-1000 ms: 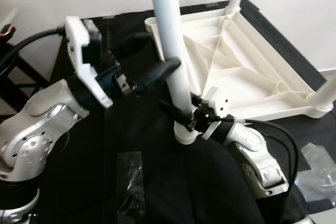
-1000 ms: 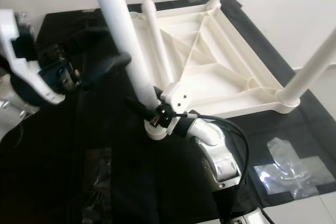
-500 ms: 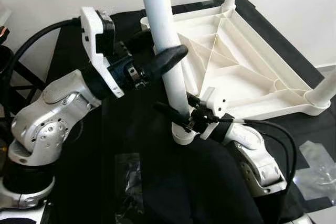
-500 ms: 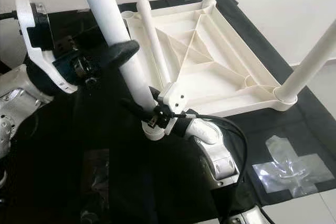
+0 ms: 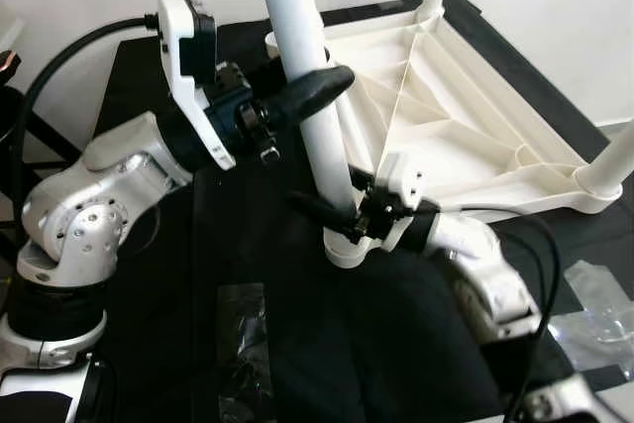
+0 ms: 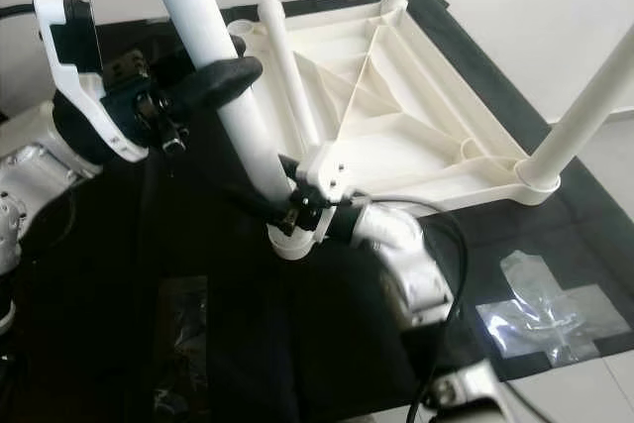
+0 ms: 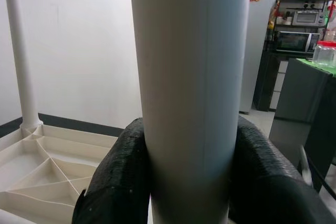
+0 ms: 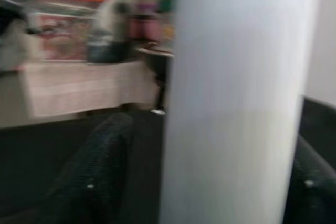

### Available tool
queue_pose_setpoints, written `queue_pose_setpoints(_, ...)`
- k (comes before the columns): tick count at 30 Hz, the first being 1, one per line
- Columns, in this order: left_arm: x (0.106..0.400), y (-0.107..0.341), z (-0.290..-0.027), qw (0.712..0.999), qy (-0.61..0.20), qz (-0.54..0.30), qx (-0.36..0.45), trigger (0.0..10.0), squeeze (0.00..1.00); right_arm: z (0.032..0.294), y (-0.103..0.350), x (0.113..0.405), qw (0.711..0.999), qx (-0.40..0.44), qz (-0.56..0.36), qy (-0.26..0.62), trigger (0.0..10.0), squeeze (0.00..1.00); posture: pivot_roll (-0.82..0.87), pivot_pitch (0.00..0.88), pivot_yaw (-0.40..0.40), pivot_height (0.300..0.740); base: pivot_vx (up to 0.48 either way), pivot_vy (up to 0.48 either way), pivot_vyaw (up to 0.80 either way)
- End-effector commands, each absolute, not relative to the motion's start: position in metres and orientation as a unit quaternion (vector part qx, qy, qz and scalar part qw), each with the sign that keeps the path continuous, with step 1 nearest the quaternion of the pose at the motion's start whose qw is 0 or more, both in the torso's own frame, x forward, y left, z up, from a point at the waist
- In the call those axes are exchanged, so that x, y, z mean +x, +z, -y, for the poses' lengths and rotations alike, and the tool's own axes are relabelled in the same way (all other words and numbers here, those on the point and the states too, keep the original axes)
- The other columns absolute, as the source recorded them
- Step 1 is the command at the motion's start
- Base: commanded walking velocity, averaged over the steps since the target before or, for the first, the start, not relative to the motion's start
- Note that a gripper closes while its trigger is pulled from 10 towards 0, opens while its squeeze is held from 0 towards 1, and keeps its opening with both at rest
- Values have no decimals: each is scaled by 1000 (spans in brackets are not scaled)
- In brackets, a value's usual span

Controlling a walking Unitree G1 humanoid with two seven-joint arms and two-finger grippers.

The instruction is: Building children table

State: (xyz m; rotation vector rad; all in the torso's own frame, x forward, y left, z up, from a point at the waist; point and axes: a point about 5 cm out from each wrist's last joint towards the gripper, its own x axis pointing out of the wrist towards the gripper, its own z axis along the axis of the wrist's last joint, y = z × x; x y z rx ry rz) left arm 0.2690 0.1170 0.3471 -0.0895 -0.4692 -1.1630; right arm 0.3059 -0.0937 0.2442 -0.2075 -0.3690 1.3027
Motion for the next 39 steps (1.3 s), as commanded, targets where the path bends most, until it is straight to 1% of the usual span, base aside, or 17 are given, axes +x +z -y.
queue_pose_setpoints(1,266,350,-114,802,-558,215,-20,0,0,85,243,301,744,-87,163,642,10000,1000,-10,201,68,740,0,0,0)
queue_pose_setpoints(3,267,351,-110,795,-568,213,-9,0,0,89,266,311,710,-116,172,673,10000,1000,-10,197,66,740,0,0,0)
queue_pose_setpoints(6,266,352,-105,785,-582,213,-1,0,0,89,290,324,689,-144,183,686,10000,1000,-11,195,64,740,0,0,0)
queue_pose_setpoints(7,266,352,-104,782,-586,213,2,0,0,88,295,327,682,-153,179,693,10000,812,-9,194,62,740,0,0,0)
queue_pose_setpoints(9,266,352,-104,782,-586,213,2,0,0,88,295,327,682,-153,179,693,10000,812,-9,194,62,740,0,0,0)
queue_pose_setpoints(10,266,352,-103,779,-589,213,5,0,0,87,299,329,675,-160,176,699,10000,812,-9,194,63,740,0,0,0)
queue_pose_setpoints(11,265,352,-100,774,-596,212,10,0,0,85,305,334,656,-181,155,716,10000,0,-9,194,63,740,0,0,0)
queue_pose_setpoints(12,265,352,-100,774,-596,212,10,0,0,85,305,334,656,-181,155,716,10000,0,-9,194,63,740,0,0,0)
queue_pose_setpoints(14,264,352,-97,769,-603,211,15,0,0,84,305,339,640,-208,136,727,10000,0,-8,191,64,740,0,0,0)
queue_pose_setpoints(19,264,352,-96,766,-607,211,21,0,0,84,306,342,630,-219,122,735,10000,0,-8,191,64,740,0,0,0)
queue_pose_setpoints(20,263,352,-96,763,-610,211,24,0,0,83,304,343,608,-210,100,759,0,0,-8,187,61,740,0,0,0)
queue_pose_setpoints(21,263,352,-96,763,-610,211,24,0,0,83,304,343,608,-210,100,759,0,0,-8,187,61,740,0,0,0)
queue_pose_setpoints(24,263,352,-96,760,-613,212,27,0,0,83,302,344,593,-204,88,774,0,0,-9,186,63,740,0,0,0)
queue_pose_setpoints(26,263,352,-95,759,-614,213,28,0,0,82,302,344,590,-202,87,777,0,0,-9,186,63,740,0,0,0)
queue_pose_setpoints(35,263,354,-96,755,-618,218,30,0,0,80,297,346,593,-186,96,777,0,0,-15,189,71,740,0,0,0)
queue_pose_setpoints(36,265,354,-95,757,-615,219,27,1255,0,80,296,346,598,-184,100,774,0,0,-15,189,71,740,0,0,0)
queue_pose_setpoints(39,266,354,-95,760,-611,220,23,1255,0,80,296,348,602,-182,104,771,0,0,-15,189,71,740,0,0,0)
